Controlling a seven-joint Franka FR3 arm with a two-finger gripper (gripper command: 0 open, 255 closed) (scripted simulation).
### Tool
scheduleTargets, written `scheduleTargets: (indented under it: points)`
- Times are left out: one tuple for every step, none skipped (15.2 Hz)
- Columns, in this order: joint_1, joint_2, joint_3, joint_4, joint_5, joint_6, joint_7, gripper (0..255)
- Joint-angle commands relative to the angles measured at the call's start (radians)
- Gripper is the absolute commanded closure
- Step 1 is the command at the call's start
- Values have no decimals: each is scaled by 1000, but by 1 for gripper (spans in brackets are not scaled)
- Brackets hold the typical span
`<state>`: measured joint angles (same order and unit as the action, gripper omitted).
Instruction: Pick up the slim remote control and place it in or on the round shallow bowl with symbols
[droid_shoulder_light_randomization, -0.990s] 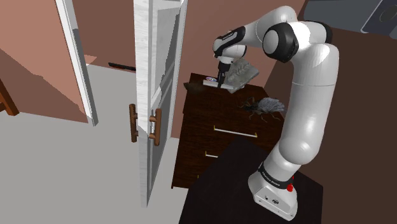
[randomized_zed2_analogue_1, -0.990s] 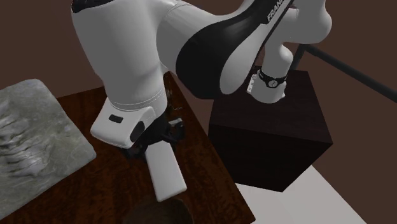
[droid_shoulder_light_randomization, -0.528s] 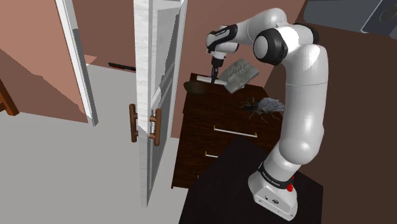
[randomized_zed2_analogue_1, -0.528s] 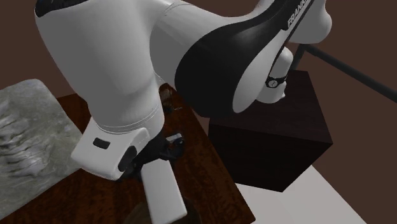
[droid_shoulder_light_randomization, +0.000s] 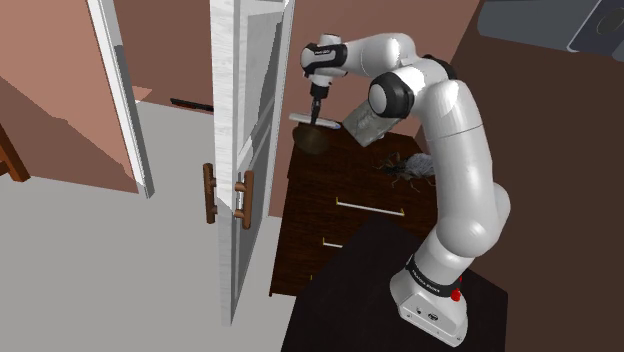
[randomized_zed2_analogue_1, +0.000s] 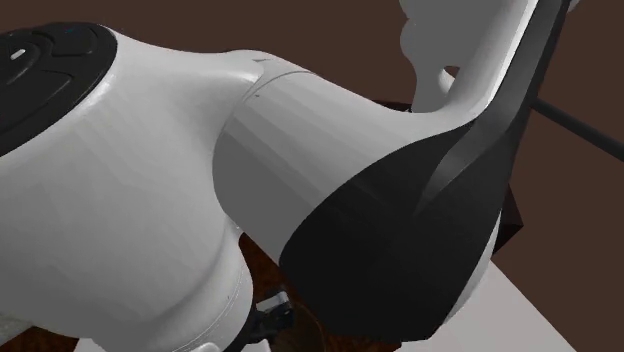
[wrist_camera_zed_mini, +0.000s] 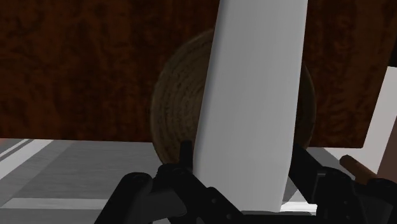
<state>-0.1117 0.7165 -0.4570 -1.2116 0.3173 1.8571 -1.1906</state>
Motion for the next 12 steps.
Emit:
scheduleTargets:
  points:
    - [-1,25,6,30,5,-3,11,255]
    - [0,28,7,21,7,8,10,255]
    - [1,31,8,12,8,20,8,255]
    - [2,35,10,4,10,30,7,255]
    - [3,38,11,-4,12,41,5,255]
    - [3,42,12,-11,13,52,4,255]
    - [4,46,13,-18,15,63,2,255]
    - [4,50,14,-25,17,73,1,255]
    - [4,55,16,-31,19,84,0,255]
    - [4,59,17,-37,21,94,-2,255]
    - [4,64,19,-43,23,104,-3,255]
    - [4,69,20,-48,25,114,-5,255]
